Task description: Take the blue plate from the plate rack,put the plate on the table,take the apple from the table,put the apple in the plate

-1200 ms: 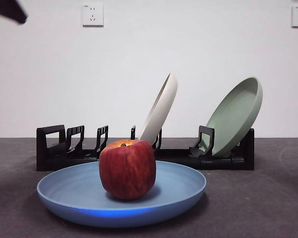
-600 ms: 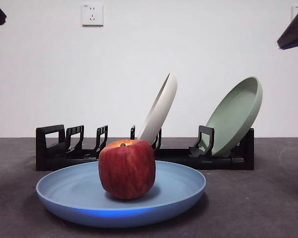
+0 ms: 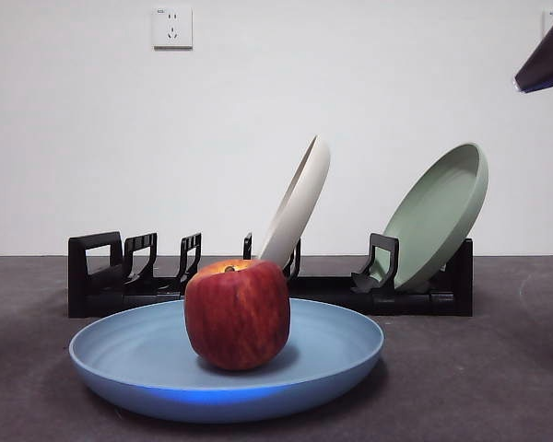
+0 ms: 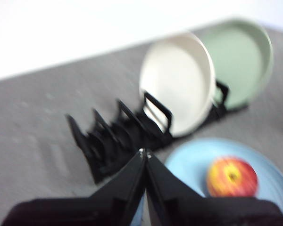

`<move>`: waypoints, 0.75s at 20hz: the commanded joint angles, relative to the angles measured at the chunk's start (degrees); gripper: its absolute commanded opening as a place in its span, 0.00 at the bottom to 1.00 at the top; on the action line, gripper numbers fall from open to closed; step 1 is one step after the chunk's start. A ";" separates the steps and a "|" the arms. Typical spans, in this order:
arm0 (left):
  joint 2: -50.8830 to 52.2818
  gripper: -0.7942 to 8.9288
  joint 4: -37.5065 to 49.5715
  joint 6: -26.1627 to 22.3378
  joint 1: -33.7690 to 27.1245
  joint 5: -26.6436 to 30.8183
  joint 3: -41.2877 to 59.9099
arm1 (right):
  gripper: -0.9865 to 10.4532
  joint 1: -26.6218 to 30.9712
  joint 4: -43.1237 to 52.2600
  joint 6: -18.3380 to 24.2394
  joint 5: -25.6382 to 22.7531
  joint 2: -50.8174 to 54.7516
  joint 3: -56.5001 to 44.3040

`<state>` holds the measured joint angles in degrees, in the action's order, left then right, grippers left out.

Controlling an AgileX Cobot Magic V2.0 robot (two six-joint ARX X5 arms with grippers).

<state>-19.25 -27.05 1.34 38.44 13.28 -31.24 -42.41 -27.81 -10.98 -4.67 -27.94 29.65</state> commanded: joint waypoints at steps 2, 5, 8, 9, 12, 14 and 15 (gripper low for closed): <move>7.02 0.08 7.10 -1.20 -11.72 -3.50 8.11 | 0.08 -0.02 0.28 -0.55 -0.17 0.09 -0.24; 14.36 0.08 15.19 -1.14 -23.93 -9.29 18.21 | 0.08 -0.02 0.28 -0.55 -0.17 0.09 -0.24; 18.62 0.08 18.67 -1.07 -31.82 -13.40 24.85 | 0.08 -0.02 0.28 -0.55 -0.15 0.09 -0.24; 19.15 0.08 18.91 -1.07 -33.44 -14.25 26.25 | 0.08 -0.02 0.28 -0.52 -0.15 0.09 -0.24; 19.15 0.08 18.82 -1.27 -36.26 -14.25 28.33 | 0.08 -0.02 0.28 -0.55 -0.17 0.09 -0.24; 19.15 0.08 18.84 -1.40 -36.83 -13.40 29.70 | 0.08 -0.02 0.28 -0.55 -0.17 0.09 -0.24; 19.15 0.08 18.82 -1.33 -36.98 -13.42 30.36 | 0.08 -0.02 0.28 -0.55 -0.17 0.09 -0.24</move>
<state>-0.32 -8.51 0.84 1.69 -0.38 -1.67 -42.41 -27.81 -10.98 -4.67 -27.94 29.67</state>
